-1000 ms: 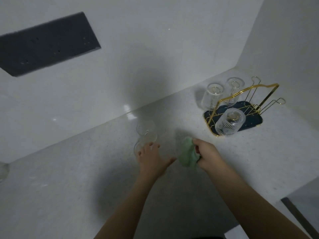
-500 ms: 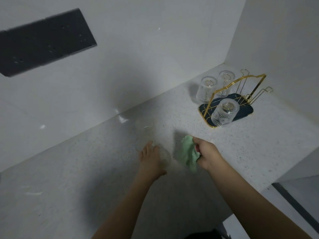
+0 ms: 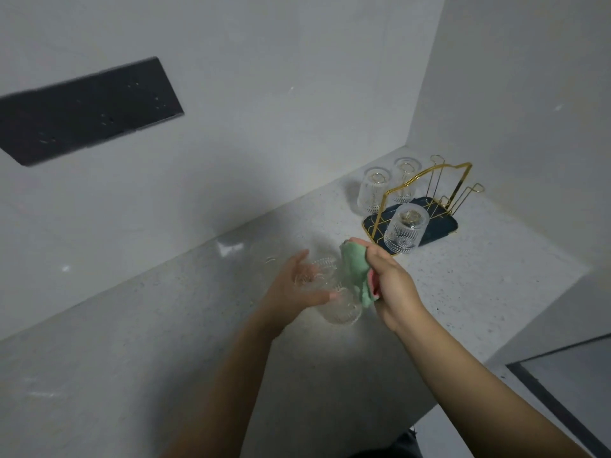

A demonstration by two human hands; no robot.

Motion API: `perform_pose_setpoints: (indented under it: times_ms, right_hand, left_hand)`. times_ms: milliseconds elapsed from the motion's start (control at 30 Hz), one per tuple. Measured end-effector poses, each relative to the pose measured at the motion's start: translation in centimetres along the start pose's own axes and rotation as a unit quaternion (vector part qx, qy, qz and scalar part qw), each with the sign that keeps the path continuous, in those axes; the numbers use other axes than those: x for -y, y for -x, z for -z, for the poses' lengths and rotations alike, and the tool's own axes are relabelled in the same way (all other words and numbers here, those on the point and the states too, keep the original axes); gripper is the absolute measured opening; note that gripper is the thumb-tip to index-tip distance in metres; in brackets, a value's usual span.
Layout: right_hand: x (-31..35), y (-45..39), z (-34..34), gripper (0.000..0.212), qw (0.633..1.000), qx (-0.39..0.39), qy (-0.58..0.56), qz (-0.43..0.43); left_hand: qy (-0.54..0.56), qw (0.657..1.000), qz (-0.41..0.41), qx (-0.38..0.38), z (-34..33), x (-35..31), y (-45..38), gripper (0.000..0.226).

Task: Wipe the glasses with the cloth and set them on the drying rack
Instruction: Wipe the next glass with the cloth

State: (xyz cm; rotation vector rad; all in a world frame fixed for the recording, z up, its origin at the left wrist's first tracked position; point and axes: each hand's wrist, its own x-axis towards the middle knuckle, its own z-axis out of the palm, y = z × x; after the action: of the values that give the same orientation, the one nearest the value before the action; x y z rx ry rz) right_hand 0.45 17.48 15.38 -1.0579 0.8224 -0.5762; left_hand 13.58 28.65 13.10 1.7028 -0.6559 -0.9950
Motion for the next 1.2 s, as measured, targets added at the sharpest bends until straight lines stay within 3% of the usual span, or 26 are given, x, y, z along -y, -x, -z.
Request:
perform_pose_setpoints:
  times_ms: [67,167,233,300,367,433,500,567,633,767,867,933,1033,1100,1200]
  right_hand:
    - [0.9,0.5,0.0,0.032,0.997,0.052,0.007,0.053]
    - [1.8,1.4,0.2,0.036,0.986,0.080,0.085,0.115]
    - [2.1,2.1,0.5,0.050,0.971,0.097,0.158,0.153]
    - [2.1,2.8,1.0,0.065,0.928,0.099,0.282,0.222]
    - [2.0,3.1,1.5,0.067,0.877,0.107,0.374,0.281]
    - [1.8,3.2,2.0,0.063,0.852,0.108,0.412,0.303]
    - [2.3,2.9,2.4,0.060,0.879,0.093,0.373,0.283]
    - [4.0,2.2,2.7,0.052,0.937,0.070,0.278,0.201]
    - [5.4,1.5,3.2,0.047,0.967,0.053,0.213,0.132]
    - [5.0,3.3,3.0,0.049,0.945,0.080,0.253,0.192]
    - [4.6,3.9,3.0,0.047,0.929,0.093,0.269,0.236]
    - [5.4,2.4,3.3,0.050,0.951,0.067,0.226,0.202]
    - [6.5,0.0,3.9,0.066,0.994,0.016,0.096,0.050]
    - [6.5,-0.1,3.7,0.071,0.993,-0.002,0.104,0.057]
    - [6.7,0.7,3.3,0.074,0.985,-0.025,0.133,0.103]
  left_hand:
    - [0.172,0.985,-0.009,0.009,-1.8,-0.9,0.1,0.081]
    - [0.323,0.946,-0.029,0.018,-4.9,-2.0,0.7,0.063]
    - [0.342,0.939,-0.029,-0.007,-6.3,-3.5,1.1,0.052]
    - [0.330,0.943,-0.033,-0.017,-7.3,-4.7,1.2,0.048]
    - [0.308,0.951,-0.022,-0.004,-8.0,-6.0,1.4,0.042]
    - [0.282,0.959,-0.026,0.016,-8.5,-6.6,1.4,0.039]
    - [0.263,0.964,-0.039,0.022,-9.3,-6.8,1.4,0.038]
    - [0.268,0.962,-0.057,0.019,-10.1,-6.9,1.4,0.043]
    - [0.271,0.960,-0.063,0.013,-10.6,-7.1,1.1,0.043]
    - [0.276,0.960,-0.045,-0.017,-9.9,-8.2,0.1,0.051]
    - [0.235,0.968,-0.072,-0.048,-9.6,-8.7,-0.5,0.068]
    - [0.235,0.966,-0.079,-0.073,-10.1,-8.9,-0.5,0.066]
    - [0.196,0.972,-0.108,-0.070,-11.0,-9.5,-0.4,0.066]
    - [0.134,0.979,-0.122,-0.088,-10.8,-10.2,-0.6,0.071]
    - [0.056,0.991,-0.096,-0.075,-10.6,-11.0,-0.9,0.056]
